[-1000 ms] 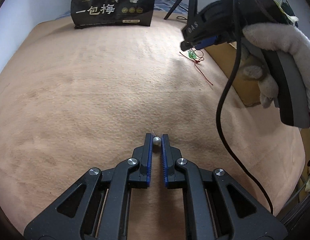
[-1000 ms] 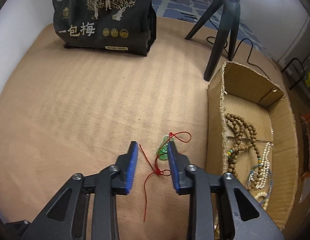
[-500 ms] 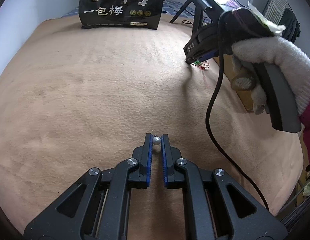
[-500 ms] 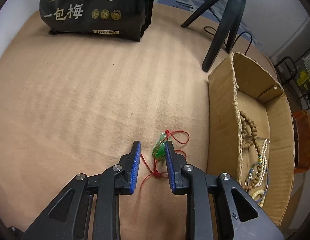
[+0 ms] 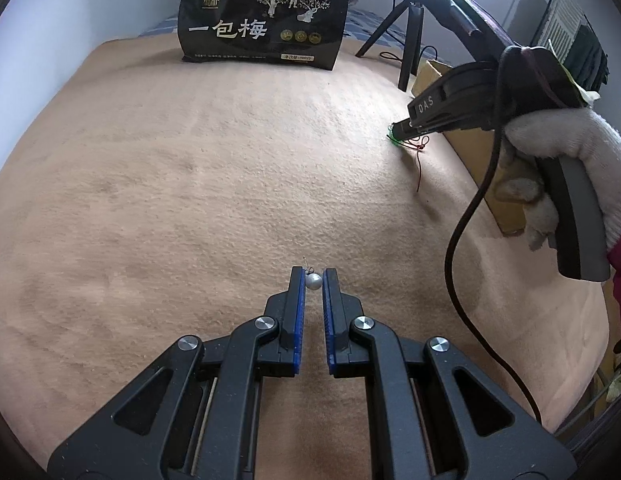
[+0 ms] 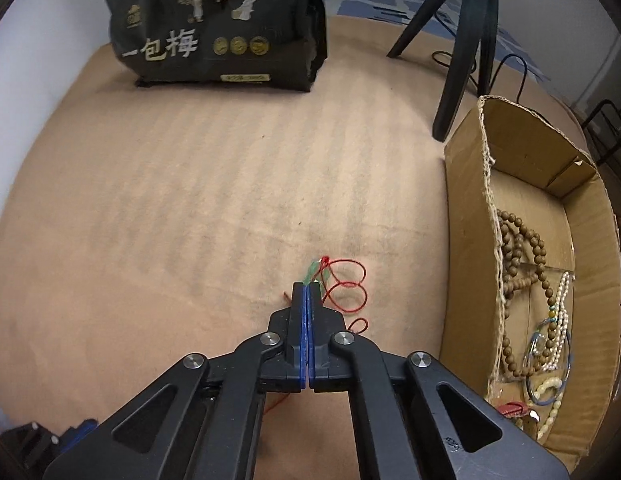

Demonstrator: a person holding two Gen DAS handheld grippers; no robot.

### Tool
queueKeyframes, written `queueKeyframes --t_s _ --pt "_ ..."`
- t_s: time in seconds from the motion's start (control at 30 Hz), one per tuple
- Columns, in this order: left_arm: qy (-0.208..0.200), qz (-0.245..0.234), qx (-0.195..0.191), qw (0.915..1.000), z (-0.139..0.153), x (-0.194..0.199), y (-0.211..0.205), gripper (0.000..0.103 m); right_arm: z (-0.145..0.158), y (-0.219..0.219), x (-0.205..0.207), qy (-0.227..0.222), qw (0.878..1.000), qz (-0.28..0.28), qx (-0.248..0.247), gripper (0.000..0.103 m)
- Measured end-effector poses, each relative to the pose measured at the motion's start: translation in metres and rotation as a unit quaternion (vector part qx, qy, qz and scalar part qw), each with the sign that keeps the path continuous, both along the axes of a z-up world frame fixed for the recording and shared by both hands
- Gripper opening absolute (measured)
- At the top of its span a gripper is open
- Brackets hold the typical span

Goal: Organize jewelry
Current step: 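Close the right gripper on the green jade pendant and lift it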

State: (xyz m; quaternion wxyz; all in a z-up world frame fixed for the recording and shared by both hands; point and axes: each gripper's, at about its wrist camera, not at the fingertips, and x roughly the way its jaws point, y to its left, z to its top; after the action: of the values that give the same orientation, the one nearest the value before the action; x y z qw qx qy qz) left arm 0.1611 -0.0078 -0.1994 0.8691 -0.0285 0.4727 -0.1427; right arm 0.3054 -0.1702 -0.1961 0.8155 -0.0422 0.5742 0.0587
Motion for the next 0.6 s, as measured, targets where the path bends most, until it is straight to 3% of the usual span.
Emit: queueKeyframes --t_s 0.23,0.27,0.3,0.37,0.6 --pt "-0.005 0.0 0.005 1.0 0.006 -0.003 -0.001 0.007 0.017 -0.006 -0.009 -0.021 0.999 -0.023 0.009 0.001" --pt "-0.006 0.0 0.006 1.0 0.007 -0.002 -0.001 0.007 0.018 -0.007 -0.008 -0.022 0.999 -0.028 0.004 0.01" --pt "-0.006 0.0 0.006 1.0 0.007 -0.002 -0.001 0.007 0.017 -0.008 -0.006 -0.02 0.999 -0.033 0.006 0.026" --pt "-0.005 0.002 0.004 1.0 0.009 -0.001 0.0 0.007 0.015 -0.012 -0.004 -0.015 0.999 -0.047 0.022 0.037" --pt "-0.004 0.007 0.001 1.0 0.012 0.001 0.003 0.007 -0.007 -0.004 0.014 0.001 0.999 -0.039 -0.007 0.036"
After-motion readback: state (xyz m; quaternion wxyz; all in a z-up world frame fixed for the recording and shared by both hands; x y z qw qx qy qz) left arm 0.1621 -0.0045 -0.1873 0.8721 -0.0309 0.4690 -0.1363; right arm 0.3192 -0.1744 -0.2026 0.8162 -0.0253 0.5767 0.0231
